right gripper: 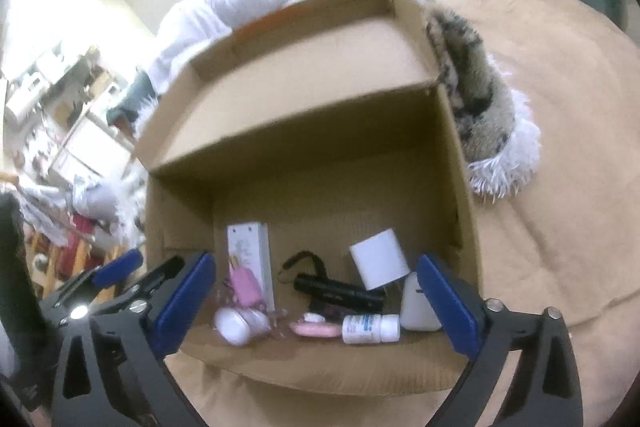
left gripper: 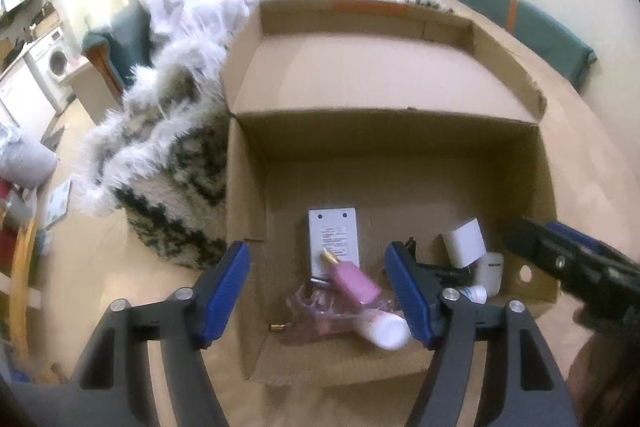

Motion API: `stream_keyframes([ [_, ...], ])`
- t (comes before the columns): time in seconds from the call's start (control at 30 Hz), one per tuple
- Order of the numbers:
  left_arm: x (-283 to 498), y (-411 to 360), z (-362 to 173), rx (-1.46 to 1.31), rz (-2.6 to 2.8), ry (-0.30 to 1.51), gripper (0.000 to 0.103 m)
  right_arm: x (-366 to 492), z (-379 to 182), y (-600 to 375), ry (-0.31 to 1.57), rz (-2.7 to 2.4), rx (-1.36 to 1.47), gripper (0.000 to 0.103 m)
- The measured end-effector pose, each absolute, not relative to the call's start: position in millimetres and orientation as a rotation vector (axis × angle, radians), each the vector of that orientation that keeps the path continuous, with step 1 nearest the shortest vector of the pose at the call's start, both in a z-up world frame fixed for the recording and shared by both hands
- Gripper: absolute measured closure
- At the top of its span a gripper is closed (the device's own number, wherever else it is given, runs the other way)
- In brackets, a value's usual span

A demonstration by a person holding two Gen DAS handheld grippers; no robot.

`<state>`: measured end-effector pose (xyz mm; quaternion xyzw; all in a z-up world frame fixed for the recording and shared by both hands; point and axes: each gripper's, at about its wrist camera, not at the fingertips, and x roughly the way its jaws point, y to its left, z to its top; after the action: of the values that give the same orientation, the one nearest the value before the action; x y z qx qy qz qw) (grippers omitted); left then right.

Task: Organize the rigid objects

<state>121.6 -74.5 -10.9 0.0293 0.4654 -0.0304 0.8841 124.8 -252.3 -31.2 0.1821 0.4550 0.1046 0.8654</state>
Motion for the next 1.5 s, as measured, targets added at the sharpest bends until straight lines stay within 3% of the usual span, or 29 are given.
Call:
stream_keyframes([
  [0.57,26,-19,8,-0.024,-0.042,0.900,0.034,31,0,-225,0.843,0.177,0.181,0.000],
  [0.7,5,-13,22,-0.032,-0.033,0.824,0.034,10,0,-233,0.840,0.171,0.252,0.000],
  [0.77,-1,-14,26,-0.026,-0.048,0.801,0.030,3,-3,-236,0.845,0.163,0.288,0.000],
  [0.83,-7,-15,28,-0.012,-0.047,0.776,0.012,0,-6,-239,0.845,0.146,0.316,0.000],
  [0.9,-9,-17,28,0.003,-0.033,0.767,0.006,0,-8,-240,0.840,0.137,0.326,0.000],
  [1.5,3,-10,15,-0.039,0.025,0.805,0.006,7,-6,-227,0.779,0.116,0.237,0.000],
])
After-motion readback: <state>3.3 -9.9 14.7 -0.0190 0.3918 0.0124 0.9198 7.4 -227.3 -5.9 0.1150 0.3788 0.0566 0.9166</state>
